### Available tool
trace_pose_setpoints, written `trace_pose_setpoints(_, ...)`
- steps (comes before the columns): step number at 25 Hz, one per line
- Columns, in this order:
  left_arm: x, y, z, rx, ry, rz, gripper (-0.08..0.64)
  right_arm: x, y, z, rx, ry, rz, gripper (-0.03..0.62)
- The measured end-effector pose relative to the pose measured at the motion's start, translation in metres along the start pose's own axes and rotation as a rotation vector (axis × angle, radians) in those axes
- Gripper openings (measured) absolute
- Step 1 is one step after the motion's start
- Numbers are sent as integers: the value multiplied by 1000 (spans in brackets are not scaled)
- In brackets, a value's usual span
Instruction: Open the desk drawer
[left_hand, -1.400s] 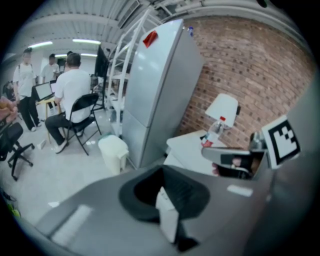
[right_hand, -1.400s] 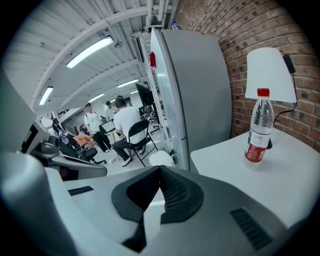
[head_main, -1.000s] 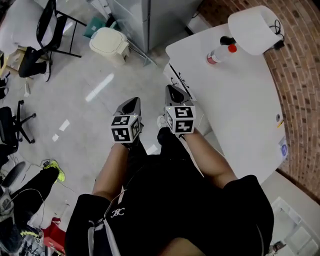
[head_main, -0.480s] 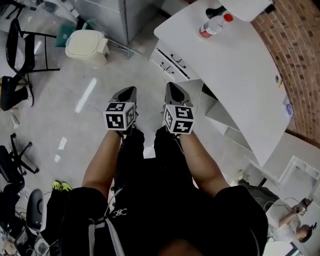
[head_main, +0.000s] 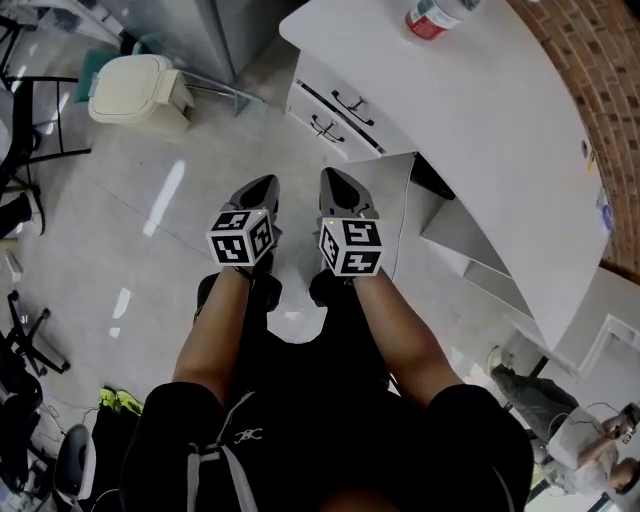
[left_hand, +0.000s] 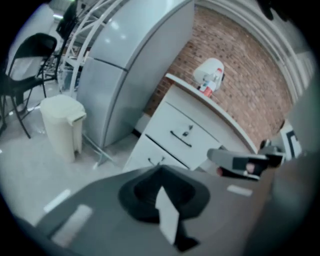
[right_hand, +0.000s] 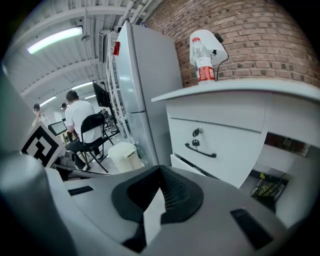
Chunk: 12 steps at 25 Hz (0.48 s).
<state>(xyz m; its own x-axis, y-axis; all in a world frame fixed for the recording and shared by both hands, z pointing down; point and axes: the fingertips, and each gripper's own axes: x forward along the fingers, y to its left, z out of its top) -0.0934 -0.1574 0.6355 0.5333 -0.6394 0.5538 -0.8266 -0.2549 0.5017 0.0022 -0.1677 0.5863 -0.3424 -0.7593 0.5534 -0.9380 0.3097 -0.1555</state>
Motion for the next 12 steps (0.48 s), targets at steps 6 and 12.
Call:
trace_pose_setpoints(6,102,31,-55,-111,-88,-139,0,59,-48,-76,67,-128,-24,-2)
trace_pose_setpoints(12,201,69,-110,-206,-99,-228,2,119,-79,-124,155,-203,37,-2)
